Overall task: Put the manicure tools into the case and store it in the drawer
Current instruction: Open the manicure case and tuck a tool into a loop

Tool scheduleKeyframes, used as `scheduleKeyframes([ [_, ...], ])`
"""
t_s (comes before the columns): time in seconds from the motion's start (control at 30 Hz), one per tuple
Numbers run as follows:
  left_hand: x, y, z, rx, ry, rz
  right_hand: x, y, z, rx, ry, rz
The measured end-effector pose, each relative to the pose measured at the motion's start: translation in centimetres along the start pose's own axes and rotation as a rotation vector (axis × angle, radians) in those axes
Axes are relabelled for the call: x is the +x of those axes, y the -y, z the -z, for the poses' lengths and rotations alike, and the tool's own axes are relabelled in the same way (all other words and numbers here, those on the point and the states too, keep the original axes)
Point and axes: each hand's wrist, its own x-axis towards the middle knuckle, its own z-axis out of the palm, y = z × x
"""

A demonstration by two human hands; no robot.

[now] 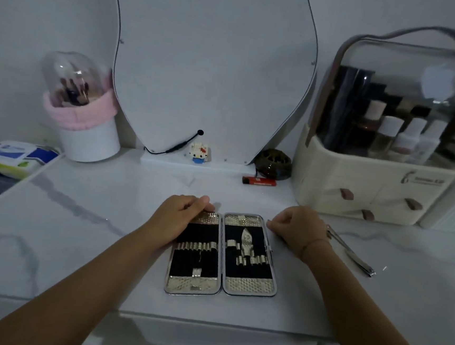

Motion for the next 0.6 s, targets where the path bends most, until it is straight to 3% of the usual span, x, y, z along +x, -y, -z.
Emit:
scheduleKeyframes([
  [0.13, 0.6, 0.6, 0.7, -0.098, 0.044, 0.001, 0.7, 0.0, 0.3, 0.067, -0.005, 0.025],
  [0.23, 1.1, 1.1, 1.5, -0.124, 0.068, -0.044, 0.6, 0.8, 1.6, 0.295, -0.054, 0.066],
  [0.43, 2.1, 1.8, 3.3, 0.047, 0.073, -0.102, 0.4, 5.7, 0.4, 0.792, 0.291, 0.070],
  [0.6, 2.3, 2.2, 3.3, 0.094, 0.070, -0.144, 1.4, 9.0, -2.8, 0.800, 0.316, 0.054],
])
